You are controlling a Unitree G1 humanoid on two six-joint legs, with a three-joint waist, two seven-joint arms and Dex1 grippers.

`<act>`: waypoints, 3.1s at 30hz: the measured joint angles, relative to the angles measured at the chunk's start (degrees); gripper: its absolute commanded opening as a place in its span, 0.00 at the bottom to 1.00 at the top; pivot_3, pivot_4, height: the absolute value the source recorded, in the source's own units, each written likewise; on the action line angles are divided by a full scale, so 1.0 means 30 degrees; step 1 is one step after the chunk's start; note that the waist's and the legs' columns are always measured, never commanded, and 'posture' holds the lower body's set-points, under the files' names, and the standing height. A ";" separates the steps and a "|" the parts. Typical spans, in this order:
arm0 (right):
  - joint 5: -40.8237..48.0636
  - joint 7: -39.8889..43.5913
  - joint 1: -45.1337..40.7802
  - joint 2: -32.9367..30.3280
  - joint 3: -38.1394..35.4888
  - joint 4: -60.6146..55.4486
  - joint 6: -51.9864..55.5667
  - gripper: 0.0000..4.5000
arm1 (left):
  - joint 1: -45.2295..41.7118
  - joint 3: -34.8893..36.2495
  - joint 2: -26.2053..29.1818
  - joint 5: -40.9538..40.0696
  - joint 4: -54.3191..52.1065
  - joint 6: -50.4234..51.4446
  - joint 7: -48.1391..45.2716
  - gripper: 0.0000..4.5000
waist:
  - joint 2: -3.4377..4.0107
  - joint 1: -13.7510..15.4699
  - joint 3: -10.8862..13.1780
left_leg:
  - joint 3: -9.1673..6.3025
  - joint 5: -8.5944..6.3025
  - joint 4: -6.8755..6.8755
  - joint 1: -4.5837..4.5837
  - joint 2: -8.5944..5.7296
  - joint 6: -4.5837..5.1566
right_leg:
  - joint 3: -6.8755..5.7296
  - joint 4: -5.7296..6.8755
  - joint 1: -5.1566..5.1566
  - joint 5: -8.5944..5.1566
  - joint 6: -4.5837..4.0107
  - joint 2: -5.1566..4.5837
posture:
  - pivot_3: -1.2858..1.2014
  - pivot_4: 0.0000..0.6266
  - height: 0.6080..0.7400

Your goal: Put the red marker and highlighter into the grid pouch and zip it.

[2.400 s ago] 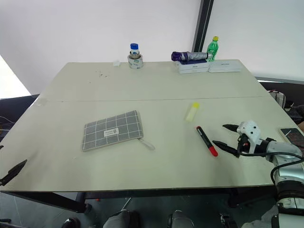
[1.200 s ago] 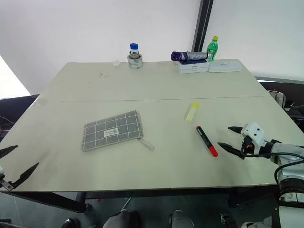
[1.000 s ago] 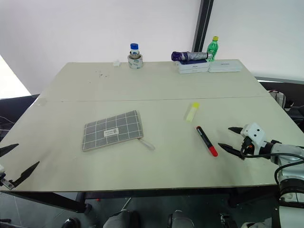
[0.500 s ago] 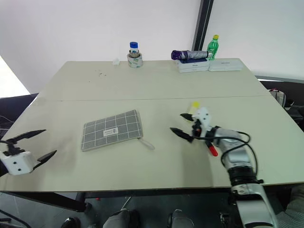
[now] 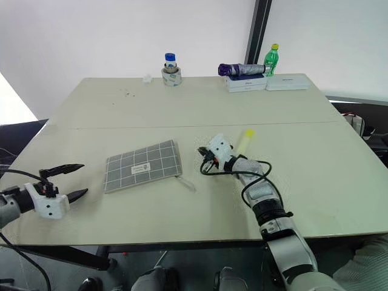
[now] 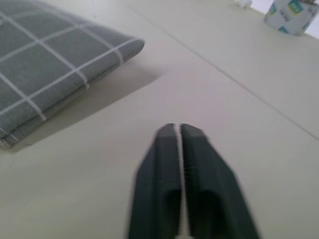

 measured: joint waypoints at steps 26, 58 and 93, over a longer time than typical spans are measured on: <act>-0.2983 -0.1417 -0.1164 0.0826 0.1921 0.2788 -0.2907 0.02 | -0.5010 -0.7661 -0.1316 0.3658 0.1647 0.0104 0.7934 1.00 | 0.0020 0.0128 -0.0019 | 0.0030 0.0022 0.0046 0.0039 -0.0009 -0.0030 | 0.0033 0.0187 -0.0027 -0.0043 0.0060 -0.0032 | 0.52 0.24 1.00; 0.2865 0.2243 0.0992 -0.0997 -0.1831 -0.3274 0.2065 0.99 | -0.0776 -0.6648 -0.2960 -0.8460 0.0485 -0.1230 0.0829 0.00 | 0.0115 0.0028 -0.0076 | -0.0047 0.0020 0.0055 0.0058 -0.0005 -0.0018 | 0.0077 0.0213 -0.0019 -0.0058 0.0084 -0.0044 | 0.52 0.24 1.00; 0.6237 0.0844 0.5262 0.0101 -0.0592 -1.0725 1.3197 0.01 | 0.3783 -0.2152 -0.5844 -1.2240 -0.7324 0.3879 -0.5326 0.00 | 0.0074 0.0001 -0.0087 | -0.0139 -0.0054 0.0085 0.0047 -0.0011 0.0106 | 0.0033 0.0230 0.0006 -0.0057 0.0084 -0.0035 | 0.52 0.24 1.00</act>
